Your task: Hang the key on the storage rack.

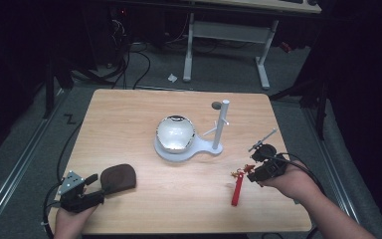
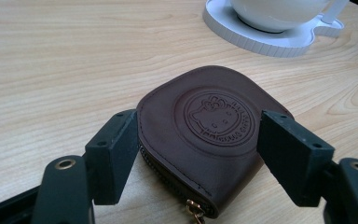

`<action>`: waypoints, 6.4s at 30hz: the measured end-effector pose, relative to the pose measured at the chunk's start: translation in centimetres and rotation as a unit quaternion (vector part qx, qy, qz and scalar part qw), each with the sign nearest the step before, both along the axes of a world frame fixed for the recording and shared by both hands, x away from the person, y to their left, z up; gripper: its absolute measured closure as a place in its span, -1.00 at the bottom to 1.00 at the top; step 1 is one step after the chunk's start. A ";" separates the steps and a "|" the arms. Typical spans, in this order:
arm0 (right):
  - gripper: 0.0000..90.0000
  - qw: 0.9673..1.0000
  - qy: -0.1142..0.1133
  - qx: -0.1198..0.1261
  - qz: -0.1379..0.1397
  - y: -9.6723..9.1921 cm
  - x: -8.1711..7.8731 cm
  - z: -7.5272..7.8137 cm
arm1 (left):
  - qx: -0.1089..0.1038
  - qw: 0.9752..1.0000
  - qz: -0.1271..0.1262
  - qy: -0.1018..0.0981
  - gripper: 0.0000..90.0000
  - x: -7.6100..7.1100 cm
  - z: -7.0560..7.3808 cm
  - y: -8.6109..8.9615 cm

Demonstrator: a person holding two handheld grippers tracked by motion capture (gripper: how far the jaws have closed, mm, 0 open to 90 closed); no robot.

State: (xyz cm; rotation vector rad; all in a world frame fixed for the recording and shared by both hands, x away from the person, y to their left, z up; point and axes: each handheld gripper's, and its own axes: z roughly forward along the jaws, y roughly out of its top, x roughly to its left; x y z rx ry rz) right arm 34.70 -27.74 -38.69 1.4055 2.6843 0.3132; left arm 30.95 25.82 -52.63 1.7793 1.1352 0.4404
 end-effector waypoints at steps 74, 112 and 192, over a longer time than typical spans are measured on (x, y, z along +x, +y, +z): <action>0.45 0.997 -0.064 0.003 0.036 4.8 5.3 10.8 | -0.007 1.000 0.007 -0.003 -0.33 -0.1 0.2 0.9; 0.45 0.996 -0.088 -0.010 0.021 4.8 7.4 11.2 | -0.003 1.000 0.004 -0.002 -0.33 -0.1 0.1 0.9; 0.21 0.986 -0.148 0.067 -0.029 0.5 1.9 -2.0 | -0.010 1.000 -0.008 0.026 -0.32 0.4 -0.2 0.3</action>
